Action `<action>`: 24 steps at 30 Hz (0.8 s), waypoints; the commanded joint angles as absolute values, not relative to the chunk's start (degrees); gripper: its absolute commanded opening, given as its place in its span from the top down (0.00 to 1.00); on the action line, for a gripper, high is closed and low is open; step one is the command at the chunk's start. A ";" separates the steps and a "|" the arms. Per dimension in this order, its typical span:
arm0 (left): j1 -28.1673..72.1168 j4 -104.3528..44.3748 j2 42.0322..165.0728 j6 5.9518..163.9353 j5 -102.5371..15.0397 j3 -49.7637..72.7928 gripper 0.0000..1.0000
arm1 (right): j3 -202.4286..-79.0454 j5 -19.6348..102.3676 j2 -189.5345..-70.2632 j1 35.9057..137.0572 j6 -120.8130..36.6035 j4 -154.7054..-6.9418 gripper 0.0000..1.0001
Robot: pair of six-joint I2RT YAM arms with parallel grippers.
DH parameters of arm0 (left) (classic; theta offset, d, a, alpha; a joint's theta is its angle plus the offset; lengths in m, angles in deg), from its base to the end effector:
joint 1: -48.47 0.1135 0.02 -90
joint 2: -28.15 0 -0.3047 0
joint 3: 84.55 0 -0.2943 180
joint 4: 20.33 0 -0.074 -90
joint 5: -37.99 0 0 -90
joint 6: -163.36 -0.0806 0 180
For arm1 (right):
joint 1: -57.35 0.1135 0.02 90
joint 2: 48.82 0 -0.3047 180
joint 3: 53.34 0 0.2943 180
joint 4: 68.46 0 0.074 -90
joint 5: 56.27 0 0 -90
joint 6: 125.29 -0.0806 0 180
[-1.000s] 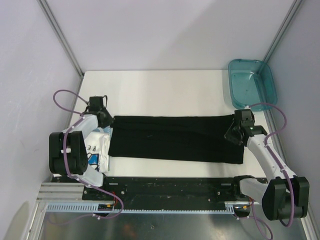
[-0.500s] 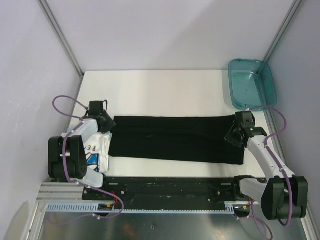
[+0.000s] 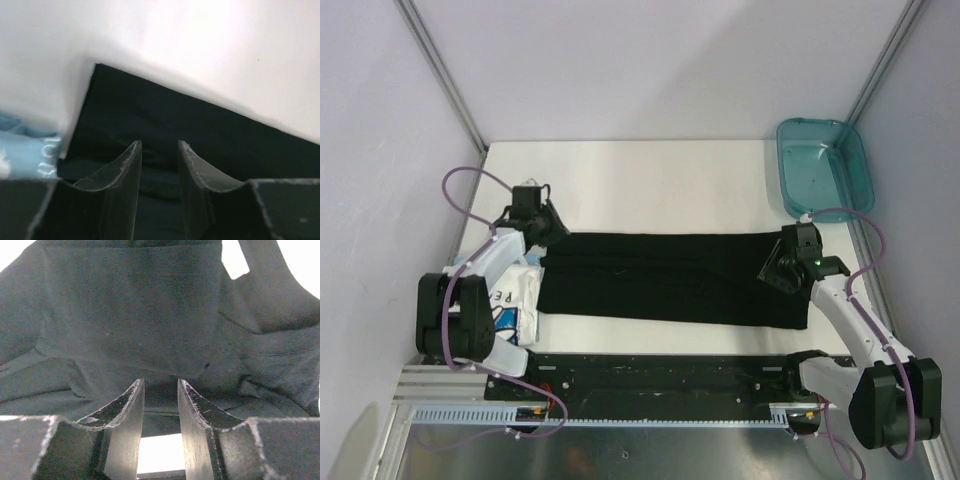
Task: Fold and stack the t-shirts
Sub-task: Fold the other side of the tshirt into a rectangle
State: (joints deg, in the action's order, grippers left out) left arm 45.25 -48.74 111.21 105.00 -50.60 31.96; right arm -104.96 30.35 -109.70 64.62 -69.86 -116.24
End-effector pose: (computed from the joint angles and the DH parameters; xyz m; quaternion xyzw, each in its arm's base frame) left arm 0.3633 -0.0224 0.2026 -0.2249 0.9060 -0.1183 0.3386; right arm 0.2448 0.0264 0.2027 0.2343 0.9295 0.0748 0.2750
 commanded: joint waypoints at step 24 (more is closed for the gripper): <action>39.66 -46.31 112.94 107.05 -49.76 38.63 0.68 | -129.53 26.06 -147.71 88.82 -63.01 -95.66 0.65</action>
State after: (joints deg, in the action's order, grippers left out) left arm 40.05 -47.01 118.03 105.96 -49.79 36.99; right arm -126.07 26.92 -144.67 87.77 -65.07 -97.55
